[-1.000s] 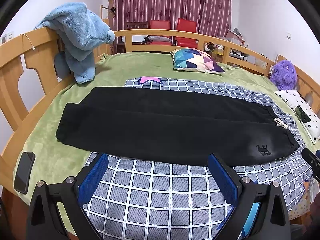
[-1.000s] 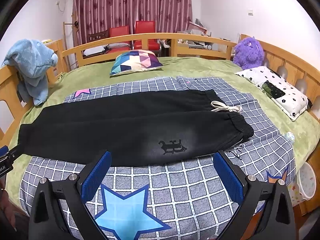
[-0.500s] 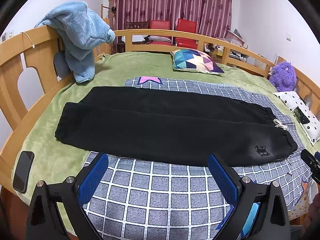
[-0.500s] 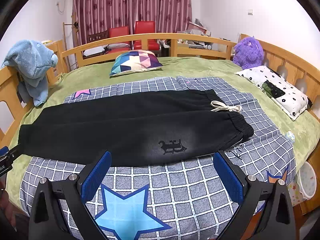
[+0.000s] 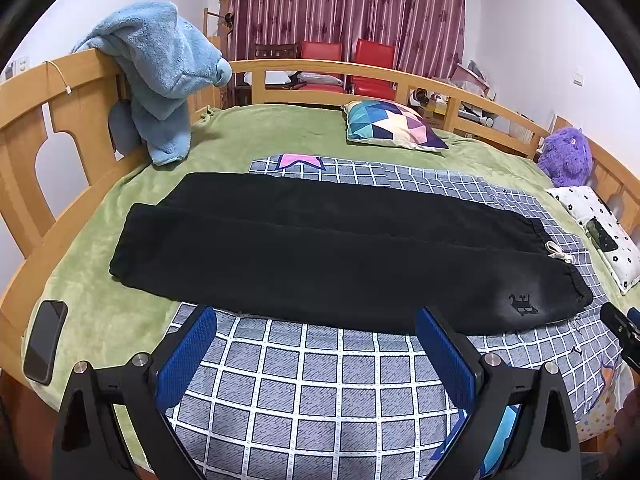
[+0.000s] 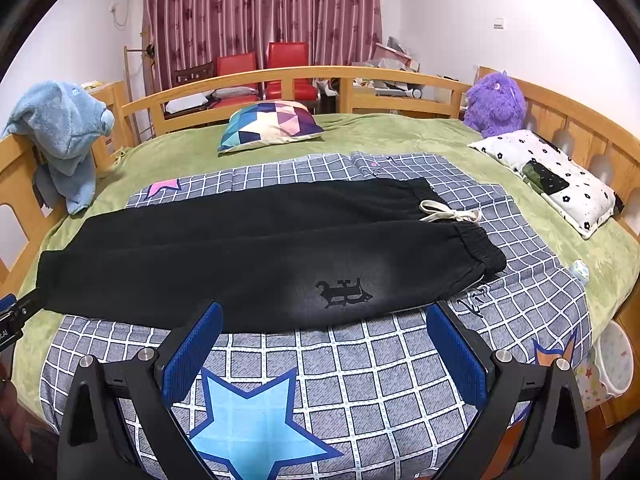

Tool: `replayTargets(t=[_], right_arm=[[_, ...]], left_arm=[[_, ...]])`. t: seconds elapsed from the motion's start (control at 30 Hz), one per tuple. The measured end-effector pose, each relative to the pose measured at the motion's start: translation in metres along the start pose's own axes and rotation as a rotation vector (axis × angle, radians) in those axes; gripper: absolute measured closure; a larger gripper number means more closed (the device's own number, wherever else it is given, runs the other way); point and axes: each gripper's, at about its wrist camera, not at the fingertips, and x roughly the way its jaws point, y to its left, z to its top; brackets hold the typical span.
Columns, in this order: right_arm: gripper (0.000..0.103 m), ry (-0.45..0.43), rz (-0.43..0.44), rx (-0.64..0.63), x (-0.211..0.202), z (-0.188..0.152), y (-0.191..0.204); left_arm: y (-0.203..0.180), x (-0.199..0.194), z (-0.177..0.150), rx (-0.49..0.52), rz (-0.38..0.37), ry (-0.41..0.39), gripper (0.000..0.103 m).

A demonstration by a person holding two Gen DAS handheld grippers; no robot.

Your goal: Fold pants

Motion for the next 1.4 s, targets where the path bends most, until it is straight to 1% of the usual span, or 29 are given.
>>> replayTargets(t=[0.3, 0.5, 0.6, 0.7, 0.73, 0.83, 0.93, 1.0, 1.07, 1.13, 1.2, 1.27, 1.33, 1.4], right_arm=[[0.003, -0.008, -0.004, 0.0, -0.002, 0.001, -0.002], [0.003, -0.011, -0.006, 0.002, -0.001, 0.0, -0.001], [0.003, -0.011, -0.001, 0.001, -0.001, 0.0, 0.0], [0.003, -0.027, -0.037, 0.022, -0.002, -0.004, 0.002], [0.003, -0.034, -0.036, 0.023, -0.003, -0.003, 0.003], [0.003, -0.038, 0.006, 0.029, -0.006, -0.002, 0.008], [0.003, -0.052, 0.057, 0.025, -0.01, 0.002, 0.016], [0.003, -0.052, 0.085, 0.008, -0.013, 0.007, 0.021], [0.003, -0.063, 0.113, -0.002, -0.017, 0.011, 0.021], [0.003, -0.077, 0.124, -0.017, -0.02, 0.019, 0.015], [0.003, -0.07, 0.104, -0.023, -0.018, 0.025, 0.007], [0.004, -0.049, 0.095, -0.02, -0.008, 0.03, -0.008], [0.005, -0.024, 0.117, 0.003, 0.006, 0.03, -0.025], [0.016, 0.007, 0.135, 0.032, 0.025, 0.026, -0.04]], left_arm=[[0.005, -0.001, 0.0, -0.018, 0.001, -0.009, 0.002], [0.007, -0.002, 0.0, -0.029, 0.017, -0.014, 0.002], [0.008, -0.008, 0.0, -0.033, 0.026, -0.028, 0.002], [0.01, -0.018, 0.001, -0.046, 0.008, -0.059, 0.002], [0.011, -0.022, 0.001, -0.051, 0.004, -0.067, 0.002], [0.012, -0.027, 0.004, -0.051, -0.013, -0.077, 0.003], [0.014, -0.035, 0.015, -0.035, -0.049, -0.079, 0.003], [0.022, -0.04, 0.024, -0.033, -0.039, -0.084, 0.003], [0.034, -0.044, 0.032, -0.043, -0.045, -0.099, 0.003], [0.049, -0.04, 0.039, -0.053, -0.041, -0.085, 0.003], [0.063, -0.032, 0.044, -0.066, -0.03, -0.073, 0.003], [0.08, -0.015, 0.045, -0.097, -0.006, -0.043, 0.003], [0.096, 0.005, 0.041, -0.129, -0.016, -0.006, 0.003], [0.114, 0.027, 0.032, -0.176, -0.038, 0.029, 0.003]])
